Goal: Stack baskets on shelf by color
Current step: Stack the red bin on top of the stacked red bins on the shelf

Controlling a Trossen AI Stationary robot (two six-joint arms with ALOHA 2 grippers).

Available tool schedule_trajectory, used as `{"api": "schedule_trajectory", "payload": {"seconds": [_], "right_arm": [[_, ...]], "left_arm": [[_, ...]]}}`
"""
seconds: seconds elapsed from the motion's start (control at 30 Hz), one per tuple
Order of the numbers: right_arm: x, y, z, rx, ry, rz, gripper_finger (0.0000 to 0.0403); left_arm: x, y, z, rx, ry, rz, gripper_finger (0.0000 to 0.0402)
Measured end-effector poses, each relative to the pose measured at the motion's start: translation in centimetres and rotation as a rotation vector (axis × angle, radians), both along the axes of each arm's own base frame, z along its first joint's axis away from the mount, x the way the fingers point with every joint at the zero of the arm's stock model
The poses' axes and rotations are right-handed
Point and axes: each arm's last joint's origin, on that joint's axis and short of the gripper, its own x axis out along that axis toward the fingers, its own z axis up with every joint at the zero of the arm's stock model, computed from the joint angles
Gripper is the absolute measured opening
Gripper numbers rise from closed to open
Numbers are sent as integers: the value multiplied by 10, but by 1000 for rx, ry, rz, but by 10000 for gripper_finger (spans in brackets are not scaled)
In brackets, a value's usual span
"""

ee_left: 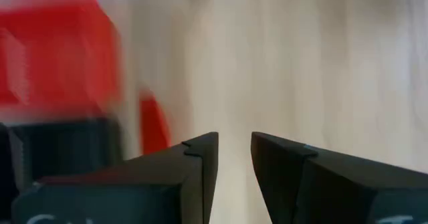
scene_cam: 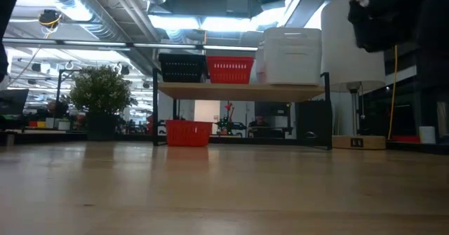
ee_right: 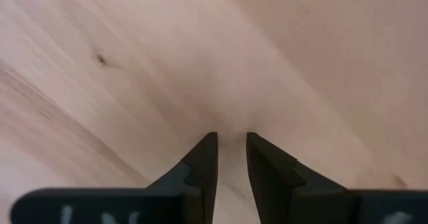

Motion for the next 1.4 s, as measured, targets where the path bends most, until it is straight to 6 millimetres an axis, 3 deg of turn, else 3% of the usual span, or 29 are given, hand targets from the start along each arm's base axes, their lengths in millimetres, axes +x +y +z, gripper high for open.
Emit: {"api": "schedule_trajectory", "payload": {"seconds": [0.07,0.13,0.3,0.47,0.63,0.87,1.13,1.23,1.4], "right_arm": [[2,-1,0,-37,-34,17,80],[6,-3,1,-84,-104,16,80],[38,-17,5,-186,-371,8,80],[79,-42,6,-310,-526,89,80],[116,-79,7,-483,-678,-8,80],[142,-102,-16,-834,-814,-199,80],[156,-127,-70,-924,-850,-347,80],[166,-140,-68,-948,-817,-349,80],[187,-167,-48,-1007,-724,-322,80]], "left_arm": [[-14,-14,-1,-21,101,-5,83],[-17,-29,-3,-46,74,-24,83],[-60,-60,-9,-94,124,-110,82],[-98,-85,-47,-145,74,-97,82],[-135,-103,-101,-228,-85,-128,82],[-174,-110,-182,-318,-270,-179,82],[-193,-104,-232,-232,-388,-169,82],[-198,-103,-252,-217,-409,-190,82],[-203,-101,-282,-257,-499,-217,82]]}}
